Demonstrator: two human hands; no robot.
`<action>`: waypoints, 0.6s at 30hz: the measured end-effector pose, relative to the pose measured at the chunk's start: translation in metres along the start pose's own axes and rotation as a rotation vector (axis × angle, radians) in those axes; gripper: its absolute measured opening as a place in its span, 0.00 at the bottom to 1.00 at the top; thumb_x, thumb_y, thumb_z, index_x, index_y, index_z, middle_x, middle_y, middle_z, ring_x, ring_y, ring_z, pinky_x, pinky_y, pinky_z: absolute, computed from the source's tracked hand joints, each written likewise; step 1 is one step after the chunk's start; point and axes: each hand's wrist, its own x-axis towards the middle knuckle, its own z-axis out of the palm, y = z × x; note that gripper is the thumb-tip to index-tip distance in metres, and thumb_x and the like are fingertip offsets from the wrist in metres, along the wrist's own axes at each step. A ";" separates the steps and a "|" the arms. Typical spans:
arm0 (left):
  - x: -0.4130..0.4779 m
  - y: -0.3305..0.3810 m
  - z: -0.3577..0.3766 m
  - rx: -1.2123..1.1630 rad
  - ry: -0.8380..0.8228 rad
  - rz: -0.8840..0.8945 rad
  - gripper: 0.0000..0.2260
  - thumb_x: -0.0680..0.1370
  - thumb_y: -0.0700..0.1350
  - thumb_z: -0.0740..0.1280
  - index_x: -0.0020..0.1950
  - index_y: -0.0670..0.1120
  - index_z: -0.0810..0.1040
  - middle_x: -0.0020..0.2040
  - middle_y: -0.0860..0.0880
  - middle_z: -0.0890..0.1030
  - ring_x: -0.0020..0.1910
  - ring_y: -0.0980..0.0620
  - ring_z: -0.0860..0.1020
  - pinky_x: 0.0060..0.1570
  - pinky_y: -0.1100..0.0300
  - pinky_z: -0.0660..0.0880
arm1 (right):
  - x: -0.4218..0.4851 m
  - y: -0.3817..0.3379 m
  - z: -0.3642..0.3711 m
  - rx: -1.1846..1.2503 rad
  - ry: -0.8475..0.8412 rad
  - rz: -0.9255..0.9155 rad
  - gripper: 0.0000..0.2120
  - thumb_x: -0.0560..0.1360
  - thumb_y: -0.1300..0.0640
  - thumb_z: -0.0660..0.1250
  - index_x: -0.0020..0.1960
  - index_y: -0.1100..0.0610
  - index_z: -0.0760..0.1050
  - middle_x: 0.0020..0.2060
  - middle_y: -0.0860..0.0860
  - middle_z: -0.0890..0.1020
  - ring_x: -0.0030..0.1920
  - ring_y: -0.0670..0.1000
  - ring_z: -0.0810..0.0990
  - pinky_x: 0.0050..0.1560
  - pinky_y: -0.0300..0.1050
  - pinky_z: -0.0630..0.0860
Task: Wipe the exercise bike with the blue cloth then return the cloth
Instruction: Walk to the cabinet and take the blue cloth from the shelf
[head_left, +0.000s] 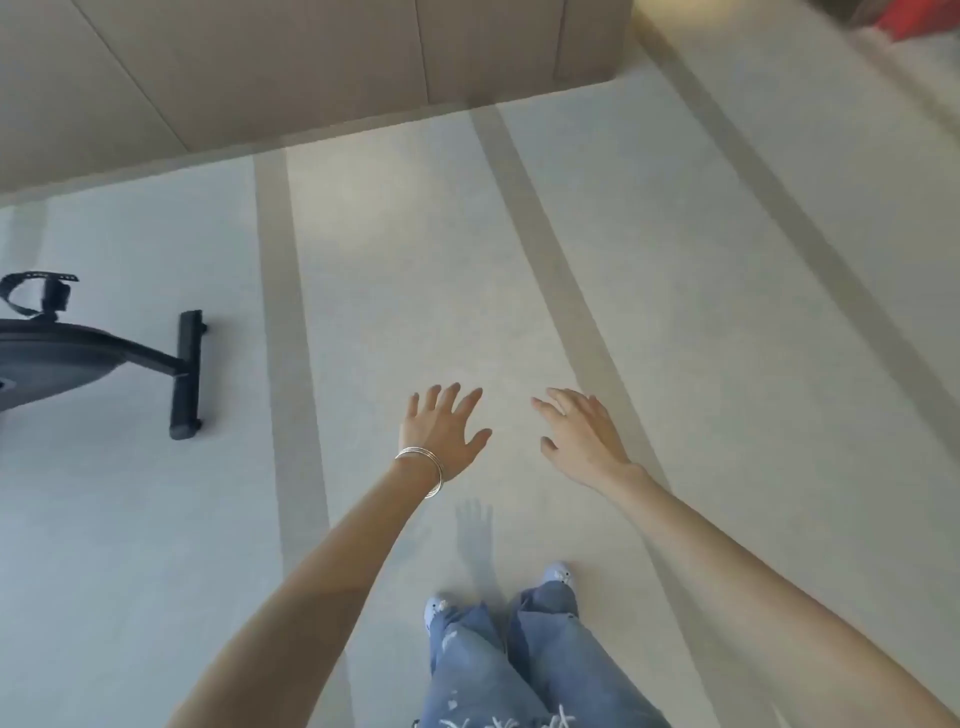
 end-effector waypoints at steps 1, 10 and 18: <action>0.006 0.015 -0.003 0.016 -0.006 0.031 0.28 0.79 0.62 0.51 0.76 0.55 0.52 0.76 0.49 0.58 0.75 0.45 0.55 0.73 0.48 0.53 | -0.007 0.014 -0.004 0.001 0.007 0.037 0.26 0.77 0.54 0.58 0.74 0.52 0.58 0.73 0.51 0.60 0.74 0.52 0.55 0.74 0.53 0.48; 0.067 0.157 -0.025 0.192 -0.017 0.314 0.28 0.79 0.61 0.51 0.77 0.55 0.51 0.77 0.50 0.57 0.75 0.45 0.54 0.73 0.48 0.51 | -0.076 0.145 -0.019 0.087 0.080 0.307 0.26 0.77 0.53 0.58 0.74 0.51 0.58 0.73 0.51 0.60 0.73 0.53 0.57 0.73 0.53 0.53; 0.104 0.292 -0.038 0.354 -0.023 0.635 0.28 0.79 0.61 0.50 0.77 0.55 0.49 0.77 0.48 0.55 0.76 0.45 0.52 0.74 0.47 0.50 | -0.152 0.235 -0.019 0.218 0.139 0.657 0.27 0.77 0.53 0.59 0.75 0.50 0.56 0.74 0.51 0.58 0.75 0.52 0.54 0.74 0.54 0.48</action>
